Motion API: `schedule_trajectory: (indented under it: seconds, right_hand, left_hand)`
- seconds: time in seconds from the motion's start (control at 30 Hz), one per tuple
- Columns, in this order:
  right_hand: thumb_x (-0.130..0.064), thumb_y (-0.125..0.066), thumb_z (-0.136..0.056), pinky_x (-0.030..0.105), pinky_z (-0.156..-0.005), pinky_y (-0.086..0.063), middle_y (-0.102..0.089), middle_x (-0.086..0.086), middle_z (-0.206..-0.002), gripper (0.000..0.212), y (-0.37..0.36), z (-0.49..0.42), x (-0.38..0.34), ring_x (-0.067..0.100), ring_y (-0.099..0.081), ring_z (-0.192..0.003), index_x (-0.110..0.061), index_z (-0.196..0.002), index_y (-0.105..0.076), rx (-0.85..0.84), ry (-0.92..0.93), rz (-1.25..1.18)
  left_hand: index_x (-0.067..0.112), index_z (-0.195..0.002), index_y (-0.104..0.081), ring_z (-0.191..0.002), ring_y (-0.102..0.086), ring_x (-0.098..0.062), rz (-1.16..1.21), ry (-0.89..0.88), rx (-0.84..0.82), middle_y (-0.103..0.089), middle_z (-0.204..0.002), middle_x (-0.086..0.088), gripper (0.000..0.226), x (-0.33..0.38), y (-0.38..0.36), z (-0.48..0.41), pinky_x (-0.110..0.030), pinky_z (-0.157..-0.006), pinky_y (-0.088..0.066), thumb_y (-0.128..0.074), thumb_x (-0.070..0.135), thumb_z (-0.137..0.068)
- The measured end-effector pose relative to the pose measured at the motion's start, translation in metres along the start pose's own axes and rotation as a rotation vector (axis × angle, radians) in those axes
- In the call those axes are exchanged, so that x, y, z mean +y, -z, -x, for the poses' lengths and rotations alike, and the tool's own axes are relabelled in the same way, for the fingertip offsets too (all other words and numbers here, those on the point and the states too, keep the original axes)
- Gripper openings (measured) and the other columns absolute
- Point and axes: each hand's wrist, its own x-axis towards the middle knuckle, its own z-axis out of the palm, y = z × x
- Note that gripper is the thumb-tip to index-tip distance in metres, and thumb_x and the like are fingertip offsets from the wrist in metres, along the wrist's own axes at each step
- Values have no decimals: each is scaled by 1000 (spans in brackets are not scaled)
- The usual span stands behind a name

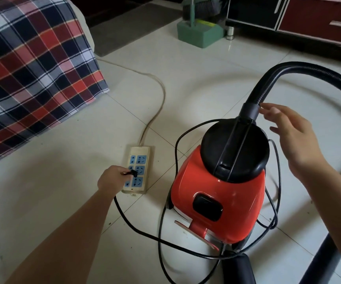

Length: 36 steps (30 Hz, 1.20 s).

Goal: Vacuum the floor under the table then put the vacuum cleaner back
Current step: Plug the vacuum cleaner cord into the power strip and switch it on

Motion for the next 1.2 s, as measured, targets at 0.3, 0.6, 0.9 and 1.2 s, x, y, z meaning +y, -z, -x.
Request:
schedule_trajectory:
  seconds: [0.3, 0.6, 0.9, 1.2]
  right_hand:
    - [-24, -43, -96, 33, -104, -41, -65, -6, -112, 22, -9, 0, 0, 6, -57, -109, -34, -100, -63, -6, -20, -71]
    - [-26, -43, -96, 29, -101, -43, -67, -6, -111, 23, -12, 1, -1, 3, -59, -108, -29, -104, -64, -32, -25, -106]
    - [-24, -41, -98, 19, -92, -42, -68, -5, -106, 28, -18, 1, -2, 2, -61, -104, -19, -113, -64, -36, -45, -105]
    - [-31, -43, -95, 34, -102, -43, -70, -8, -104, 24, -22, 1, -2, 6, -61, -107, -29, -105, -66, -53, -12, -62]
  left_hand:
    - [28, -106, -73, -72, -56, -13, -222, -73, 112, -66, -84, 6, 22, 4, 7, -6, -21, -52, -35, -61, 23, -89]
    - [34, -107, -70, -92, -62, -16, -617, -183, 121, -68, -103, 7, 24, 15, 17, -16, -23, -64, -37, -55, 23, -93]
    - [30, -111, -69, -95, -62, -17, -828, -250, 38, -68, -106, 4, 24, 28, 20, -23, -24, -72, -44, -54, 23, -94]
    - [32, -119, -64, -102, -61, -16, -881, -254, -13, -66, -111, 5, 30, 43, 19, -24, -21, -71, -40, -54, 19, -94]
